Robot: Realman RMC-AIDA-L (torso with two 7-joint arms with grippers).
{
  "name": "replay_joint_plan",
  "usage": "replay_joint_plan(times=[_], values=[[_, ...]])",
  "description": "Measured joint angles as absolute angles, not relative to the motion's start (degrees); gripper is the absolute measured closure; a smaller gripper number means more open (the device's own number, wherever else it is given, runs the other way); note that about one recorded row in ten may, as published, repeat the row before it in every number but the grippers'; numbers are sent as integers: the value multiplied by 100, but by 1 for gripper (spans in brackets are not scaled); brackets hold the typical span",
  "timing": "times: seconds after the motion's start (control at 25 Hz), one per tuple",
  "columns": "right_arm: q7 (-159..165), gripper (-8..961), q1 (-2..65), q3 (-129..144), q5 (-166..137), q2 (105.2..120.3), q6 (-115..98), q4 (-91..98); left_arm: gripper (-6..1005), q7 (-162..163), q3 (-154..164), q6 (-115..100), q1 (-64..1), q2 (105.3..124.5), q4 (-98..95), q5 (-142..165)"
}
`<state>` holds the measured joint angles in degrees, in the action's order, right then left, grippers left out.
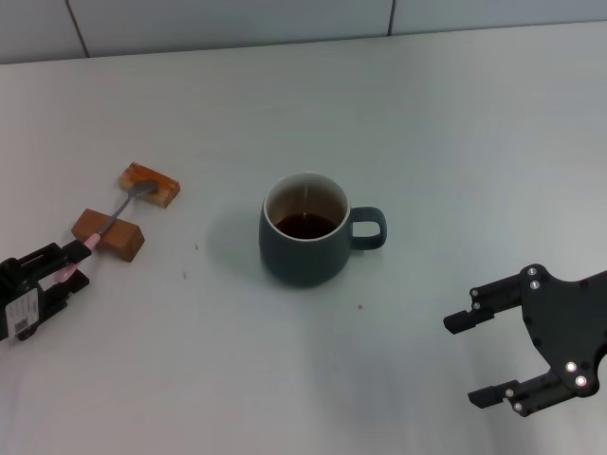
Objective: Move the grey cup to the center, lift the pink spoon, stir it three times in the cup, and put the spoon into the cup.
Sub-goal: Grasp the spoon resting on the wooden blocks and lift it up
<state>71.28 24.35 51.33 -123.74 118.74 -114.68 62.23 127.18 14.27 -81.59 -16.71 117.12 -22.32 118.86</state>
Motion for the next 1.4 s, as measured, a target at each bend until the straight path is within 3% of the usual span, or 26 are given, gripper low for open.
replay_joint_plan(times=[1.4], values=[[7127, 259, 2434, 5133, -12393, 11874, -11470, 6237, 600, 12682, 1174, -8092, -1666, 11796, -2015, 11851]])
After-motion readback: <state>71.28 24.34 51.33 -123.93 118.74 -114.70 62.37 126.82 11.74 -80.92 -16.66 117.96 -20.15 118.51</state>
